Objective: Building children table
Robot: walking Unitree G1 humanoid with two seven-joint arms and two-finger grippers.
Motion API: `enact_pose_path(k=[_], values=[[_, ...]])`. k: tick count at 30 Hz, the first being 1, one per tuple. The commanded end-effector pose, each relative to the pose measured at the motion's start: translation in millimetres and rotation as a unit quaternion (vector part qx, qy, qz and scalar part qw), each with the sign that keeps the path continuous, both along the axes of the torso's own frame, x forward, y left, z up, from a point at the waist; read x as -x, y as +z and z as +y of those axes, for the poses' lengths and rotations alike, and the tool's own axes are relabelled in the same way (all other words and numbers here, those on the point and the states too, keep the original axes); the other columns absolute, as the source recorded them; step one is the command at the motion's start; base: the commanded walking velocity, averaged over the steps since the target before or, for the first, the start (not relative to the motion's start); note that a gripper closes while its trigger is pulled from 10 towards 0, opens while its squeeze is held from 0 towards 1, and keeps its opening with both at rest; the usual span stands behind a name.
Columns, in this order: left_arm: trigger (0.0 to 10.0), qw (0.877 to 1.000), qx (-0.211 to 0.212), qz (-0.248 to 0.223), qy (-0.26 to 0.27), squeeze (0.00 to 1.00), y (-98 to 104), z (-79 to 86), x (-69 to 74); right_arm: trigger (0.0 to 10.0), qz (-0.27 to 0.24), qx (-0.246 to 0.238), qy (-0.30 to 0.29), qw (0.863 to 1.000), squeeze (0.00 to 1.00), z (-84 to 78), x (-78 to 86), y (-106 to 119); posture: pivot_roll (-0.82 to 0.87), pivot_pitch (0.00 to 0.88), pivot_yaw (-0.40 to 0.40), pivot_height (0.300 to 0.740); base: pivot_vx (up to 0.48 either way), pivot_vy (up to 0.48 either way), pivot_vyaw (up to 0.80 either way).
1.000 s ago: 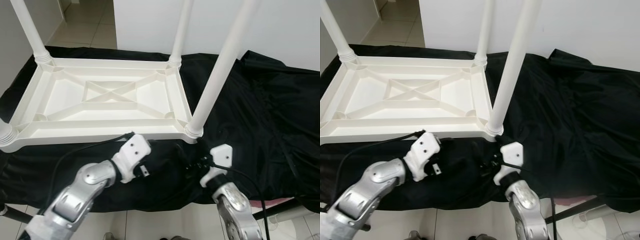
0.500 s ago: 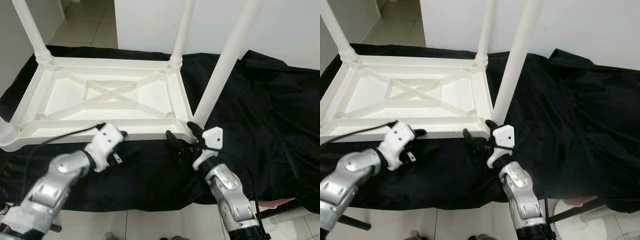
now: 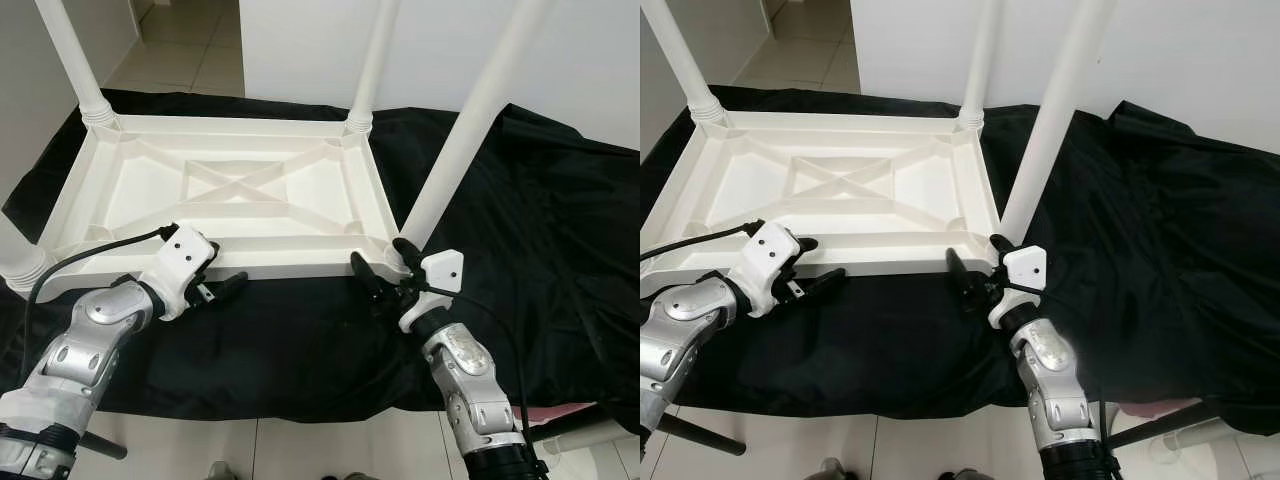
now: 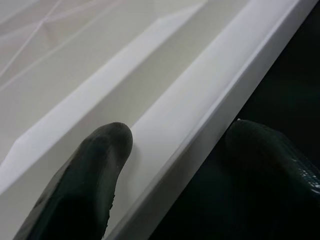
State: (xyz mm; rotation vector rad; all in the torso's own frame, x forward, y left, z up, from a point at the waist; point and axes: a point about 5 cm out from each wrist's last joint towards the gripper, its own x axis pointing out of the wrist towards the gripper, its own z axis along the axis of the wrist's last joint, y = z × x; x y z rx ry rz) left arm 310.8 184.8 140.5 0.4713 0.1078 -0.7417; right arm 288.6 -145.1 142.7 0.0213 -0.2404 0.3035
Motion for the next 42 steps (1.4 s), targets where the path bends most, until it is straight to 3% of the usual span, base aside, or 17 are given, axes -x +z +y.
enact_pose_path(k=[1,5,12,13,14,15,16,17,18,19,21,25,27,34,38,39,42], values=[[10.0,1.000,-0.016,0.017,-0.008,0.00,-10.0,-0.8,1.7,10.0,0.024,0.001,-0.060,0.998,0.00,-24.5,0.7,-10.9,-0.01,0.101,-0.045,0.740,0.000,0.000,0.00],[10.0,0.998,-0.036,0.038,-0.019,0.00,-22.0,1.8,0.9,10.0,0.025,0.001,-0.092,0.995,0.00,-36.2,-2.5,-10.4,-0.01,0.100,-0.033,0.740,0.000,0.000,0.00],[10.0,0.998,-0.031,0.048,-0.034,0.00,-22.2,0.6,-1.9,10.0,0.024,-0.003,-0.092,0.995,0.00,-33.0,-2.9,-11.2,-0.01,0.098,-0.024,0.740,0.000,0.000,0.00],[9.3,0.998,-0.026,0.052,-0.040,0.00,-22.2,-1.2,-2.5,10.0,0.023,-0.004,-0.091,0.996,0.00,-31.0,-3.1,-11.9,-0.01,0.098,-0.023,0.740,0.000,0.000,0.00],[9.3,0.998,-0.026,0.052,-0.040,0.00,-22.2,-1.2,-2.5,10.0,0.023,-0.004,-0.091,0.996,0.00,-31.0,-3.1,-11.9,-0.01,0.098,-0.023,0.740,0.000,0.000,0.00],[8.1,0.997,-0.021,0.054,-0.046,0.00,-22.1,-3.7,-2.7,10.0,0.022,-0.006,-0.090,0.996,0.00,-29.1,-3.2,-12.4,-0.01,0.098,-0.023,0.740,0.000,0.000,0.00],[8.1,0.997,-0.021,0.054,-0.046,0.00,-22.1,-3.7,-2.7,10.0,0.022,-0.006,-0.090,0.996,0.00,-29.1,-3.2,-12.4,-0.01,0.098,-0.023,0.740,0.000,0.000,0.00],[4.4,0.997,-0.014,0.058,-0.051,0.00,-22.0,-6.5,-2.8,10.0,0.022,-0.008,-0.089,0.996,0.00,-27.9,-3.5,-12.6,-0.01,0.097,-0.024,0.740,0.000,0.000,0.00],[4.4,0.997,-0.014,0.058,-0.051,0.00,-22.0,-6.5,-2.8,10.0,0.022,-0.008,-0.089,0.996,0.00,-27.9,-3.5,-12.6,-0.01,0.097,-0.024,0.740,0.000,0.000,0.00],[0.2,0.996,0.006,0.063,-0.067,0.00,-22.2,-15.8,-1.7,10.0,0.021,-0.010,-0.089,0.996,0.00,-26.5,-5.0,-12.4,-0.01,0.098,-0.023,0.740,0.000,0.000,0.00],[0.2,0.995,0.012,0.064,-0.071,0.00,-22.3,-18.5,-1.4,10.0,0.021,-0.010,-0.090,0.996,0.00,-26.3,-5.5,-12.2,-0.01,0.098,-0.023,0.740,0.000,0.000,0.00],[0.0,0.991,0.031,0.072,-0.112,0.00,-29.2,-43.6,6.4,10.0,0.016,-0.010,-0.090,0.996,0.00,-24.4,-9.3,-10.2,-0.01,0.098,-0.025,0.740,0.000,0.000,0.00],[0.0,0.990,0.033,0.071,-0.113,0.00,-29.2,-45.4,6.3,10.0,0.016,-0.010,-0.090,0.996,0.00,-24.2,-9.7,-10.0,-0.01,0.098,-0.025,0.740,0.000,0.000,0.00],[0.0,0.988,0.063,0.059,-0.131,0.00,-25.5,-75.2,8.7,10.0,0.012,-0.011,-0.086,0.996,0.00,-20.4,-12.6,-8.8,-0.01,0.099,-0.028,0.740,0.000,0.000,0.00],[0.5,0.985,0.076,0.051,-0.143,0.00,-21.9,-89.8,10.3,10.0,0.012,-0.011,-0.085,0.996,0.00,-18.3,-13.7,-8.8,-0.01,0.099,-0.027,0.740,0.000,0.000,0.00],[1.1,0.984,0.081,0.049,-0.151,0.00,-20.4,-95.8,11.7,10.0,0.012,-0.012,-0.084,0.996,0.00,-17.5,-14.1,-9.0,-0.01,0.099,-0.027,0.740,0.000,0.000,0.00],[0.7,0.983,0.085,0.046,-0.159,0.00,-19.0,-102.3,13.6,10.0,0.012,-0.011,-0.083,0.996,0.00,-16.3,-14.3,-9.1,-0.01,0.099,-0.028,0.740,0.000,0.000,0.00]])
